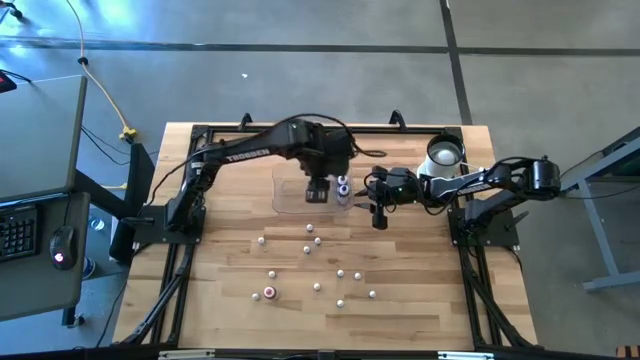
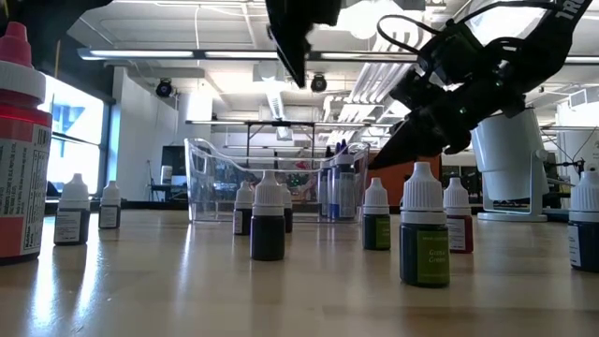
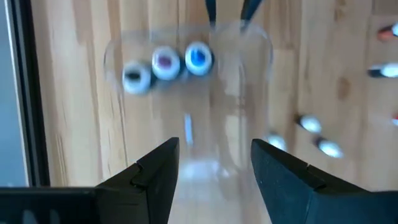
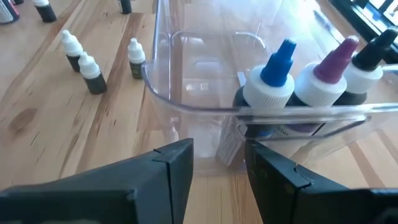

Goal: Pick & Place food coloring
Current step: Put the large pink food coloring bottle into the transparent bin

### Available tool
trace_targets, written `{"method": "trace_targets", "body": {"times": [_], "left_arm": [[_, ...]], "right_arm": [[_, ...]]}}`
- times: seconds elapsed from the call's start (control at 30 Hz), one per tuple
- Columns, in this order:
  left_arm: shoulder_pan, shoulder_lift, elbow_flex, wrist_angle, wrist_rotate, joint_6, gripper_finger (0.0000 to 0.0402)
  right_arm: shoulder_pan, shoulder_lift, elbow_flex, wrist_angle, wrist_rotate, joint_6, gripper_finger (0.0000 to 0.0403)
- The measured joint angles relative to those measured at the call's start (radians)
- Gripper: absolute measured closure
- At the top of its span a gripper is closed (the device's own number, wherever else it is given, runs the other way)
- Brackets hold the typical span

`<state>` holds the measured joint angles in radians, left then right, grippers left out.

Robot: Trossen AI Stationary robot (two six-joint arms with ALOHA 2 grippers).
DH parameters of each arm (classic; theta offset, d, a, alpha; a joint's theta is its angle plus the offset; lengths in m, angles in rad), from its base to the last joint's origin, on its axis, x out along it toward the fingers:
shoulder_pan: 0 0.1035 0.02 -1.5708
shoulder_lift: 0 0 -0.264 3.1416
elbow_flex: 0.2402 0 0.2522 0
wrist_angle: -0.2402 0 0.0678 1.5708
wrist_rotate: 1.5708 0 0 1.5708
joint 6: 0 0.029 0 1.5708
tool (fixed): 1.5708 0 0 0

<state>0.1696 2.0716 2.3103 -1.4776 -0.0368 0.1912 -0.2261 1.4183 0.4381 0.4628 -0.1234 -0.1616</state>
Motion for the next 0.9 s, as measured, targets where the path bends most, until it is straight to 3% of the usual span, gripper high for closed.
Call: {"method": "trace_targets", "body": {"times": [0.1,0.33,0.43,0.53,0.7,0.8,0.9], "left_arm": [[0.000,-0.033,0.036,-0.093,-0.012,-0.092,0.0206],[-0.002,-0.265,-0.181,-0.091,-0.042,-0.147,0.0206],[-0.002,-0.390,-0.365,-0.030,-0.039,-0.147,0.0206],[-0.012,-0.537,-0.625,0.132,0.017,-0.189,0.0206],[-0.100,-0.749,-1.030,0.445,0.168,-0.400,0.0206],[-0.186,-0.792,-1.148,0.539,0.307,-0.589,0.0206],[-0.296,-0.793,-1.195,0.566,0.326,-0.734,0.0206]], "right_arm": [[0.007,-0.016,0.000,-0.036,0.001,-0.003,0.0265],[0.026,-0.136,0.000,-0.214,0.003,-0.001,0.0265],[0.043,-0.195,0.000,-0.238,-0.010,0.005,0.0265],[0.071,-0.239,0.000,-0.234,-0.043,0.005,0.0265],[0.114,-0.272,0.000,-0.220,-0.042,0.005,0.0265],[0.119,-0.273,0.000,-0.205,-0.039,0.000,0.0265],[0.115,-0.273,0.000,-0.203,-0.039,-0.002,0.0265]]}}
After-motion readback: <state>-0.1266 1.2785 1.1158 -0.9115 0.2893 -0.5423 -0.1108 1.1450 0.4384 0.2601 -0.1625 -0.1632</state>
